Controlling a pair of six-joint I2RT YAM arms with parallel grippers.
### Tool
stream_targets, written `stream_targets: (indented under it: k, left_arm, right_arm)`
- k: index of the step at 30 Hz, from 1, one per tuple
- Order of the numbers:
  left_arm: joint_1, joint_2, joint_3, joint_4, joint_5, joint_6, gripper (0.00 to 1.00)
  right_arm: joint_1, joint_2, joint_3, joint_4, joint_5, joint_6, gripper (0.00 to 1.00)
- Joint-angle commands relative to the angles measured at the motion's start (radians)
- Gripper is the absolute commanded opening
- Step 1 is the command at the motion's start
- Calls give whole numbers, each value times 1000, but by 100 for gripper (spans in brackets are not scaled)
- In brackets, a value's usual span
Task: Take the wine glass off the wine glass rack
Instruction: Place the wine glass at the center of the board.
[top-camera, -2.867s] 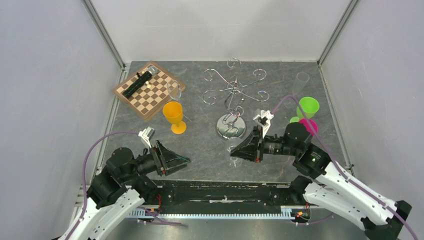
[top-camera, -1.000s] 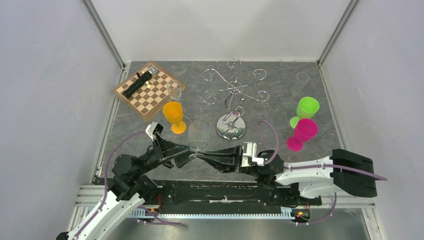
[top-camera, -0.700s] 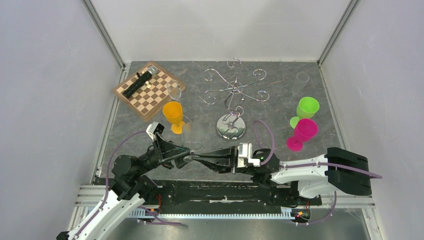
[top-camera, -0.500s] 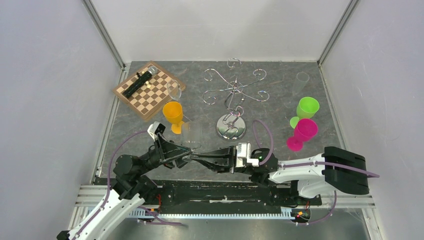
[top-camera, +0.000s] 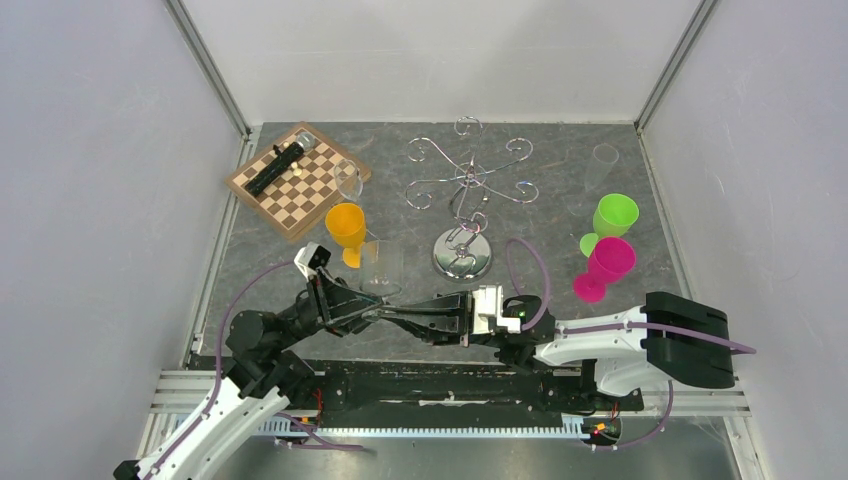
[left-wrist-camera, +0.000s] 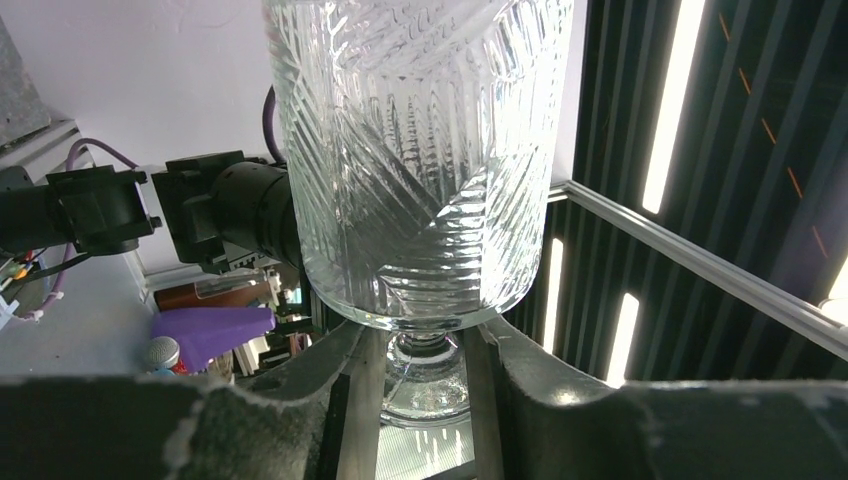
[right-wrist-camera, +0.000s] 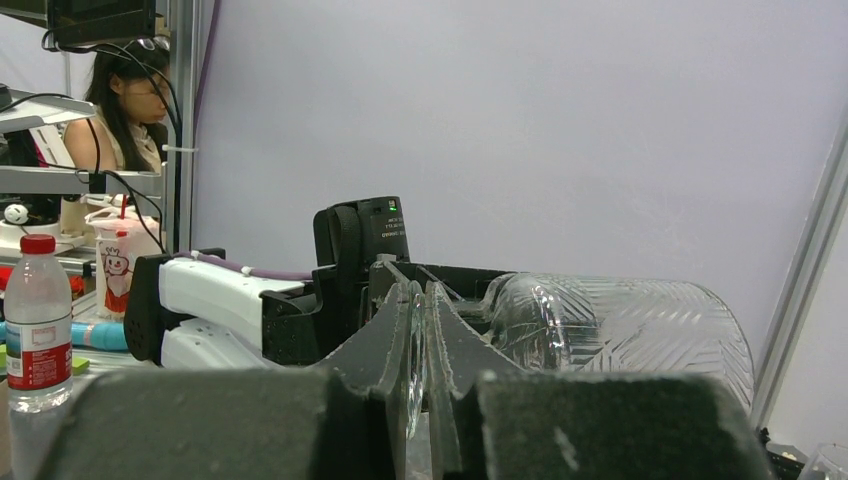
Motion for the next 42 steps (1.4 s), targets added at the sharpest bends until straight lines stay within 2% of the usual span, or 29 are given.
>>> stream_targets:
  k: [1,8,18,27,32,35,38,40,42]
  left_arm:
    - [-4,21,7,81,62,-31,27]
    - [-4,62,24,135,92,-13,4]
    - [-4,69,63,81,111,65,2]
    - [-4,51,68,35,105,98,2]
    - [-4,40,77,9,112,119,2]
    - [-4,37,81,-3,141,134,2]
    - [-4,37,111,-46,190,189,2]
    - [-4,43,152,-131,232,258,2]
    - [-3,56,176,-160,289,302,2]
  right_arm:
    - [3,23,45,291,-13,0,0]
    - [4,38,38,297,-7,25,0]
    - [3,2,25,225,13,35,0]
    - [3,-105,-25,109,33,34,37]
    - [3,-214,-62,3,56,11,50]
    - [3,-303,-49,-199,92,3,55]
    - [3,-379,16,-510,130,4,60]
    - [3,-417,82,-728,145,-3,62]
    - [3,-453,141,-885,161,-3,63]
